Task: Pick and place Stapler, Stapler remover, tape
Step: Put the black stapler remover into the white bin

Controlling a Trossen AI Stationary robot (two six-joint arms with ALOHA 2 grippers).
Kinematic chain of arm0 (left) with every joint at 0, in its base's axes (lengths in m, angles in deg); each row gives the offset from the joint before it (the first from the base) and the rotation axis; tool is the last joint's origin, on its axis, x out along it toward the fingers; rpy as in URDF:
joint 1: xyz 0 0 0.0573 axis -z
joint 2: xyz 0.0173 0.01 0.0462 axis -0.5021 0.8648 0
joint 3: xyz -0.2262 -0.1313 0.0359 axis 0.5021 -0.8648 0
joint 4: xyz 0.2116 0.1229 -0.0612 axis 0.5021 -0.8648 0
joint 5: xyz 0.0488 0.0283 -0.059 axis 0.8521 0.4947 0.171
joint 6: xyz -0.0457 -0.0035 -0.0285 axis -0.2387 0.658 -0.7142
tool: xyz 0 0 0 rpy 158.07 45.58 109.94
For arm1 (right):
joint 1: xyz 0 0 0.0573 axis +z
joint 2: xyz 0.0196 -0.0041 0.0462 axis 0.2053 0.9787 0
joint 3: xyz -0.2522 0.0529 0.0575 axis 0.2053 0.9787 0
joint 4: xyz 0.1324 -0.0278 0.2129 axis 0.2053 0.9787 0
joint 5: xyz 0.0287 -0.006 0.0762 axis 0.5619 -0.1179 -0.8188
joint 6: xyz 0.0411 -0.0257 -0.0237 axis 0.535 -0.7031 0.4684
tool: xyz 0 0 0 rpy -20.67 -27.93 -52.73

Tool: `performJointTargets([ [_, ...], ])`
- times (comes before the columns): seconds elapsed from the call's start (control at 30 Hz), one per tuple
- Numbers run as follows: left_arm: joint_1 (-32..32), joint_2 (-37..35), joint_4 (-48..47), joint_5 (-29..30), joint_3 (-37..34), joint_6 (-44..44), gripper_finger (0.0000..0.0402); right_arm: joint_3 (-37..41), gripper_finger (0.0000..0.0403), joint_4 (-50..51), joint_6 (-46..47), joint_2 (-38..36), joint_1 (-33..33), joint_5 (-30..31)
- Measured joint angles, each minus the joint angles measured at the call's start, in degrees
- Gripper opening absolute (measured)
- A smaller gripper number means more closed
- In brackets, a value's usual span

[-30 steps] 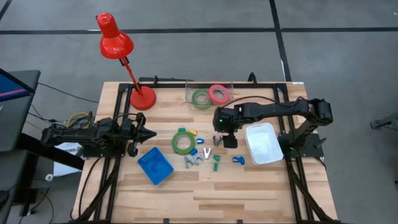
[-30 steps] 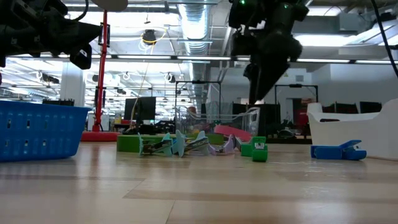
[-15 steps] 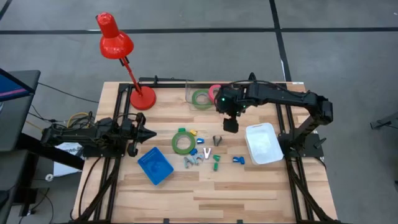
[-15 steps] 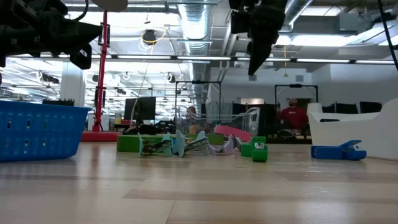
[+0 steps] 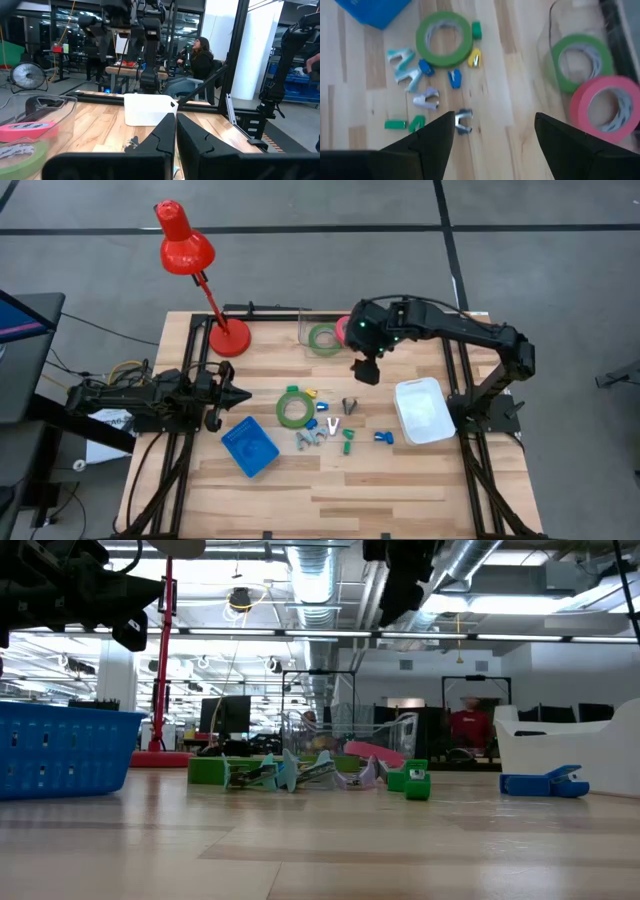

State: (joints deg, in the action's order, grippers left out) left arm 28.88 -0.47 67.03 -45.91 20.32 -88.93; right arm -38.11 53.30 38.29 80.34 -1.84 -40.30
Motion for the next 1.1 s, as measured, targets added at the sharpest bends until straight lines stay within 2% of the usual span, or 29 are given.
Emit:
performJointTargets([
  [1.1, 0.0, 0.0, 0.0, 0.0, 0.0, 0.0, 0.0008, -0.8, 0.0265, -1.3, -1.5, 0.0, 0.1, 0.1],
])
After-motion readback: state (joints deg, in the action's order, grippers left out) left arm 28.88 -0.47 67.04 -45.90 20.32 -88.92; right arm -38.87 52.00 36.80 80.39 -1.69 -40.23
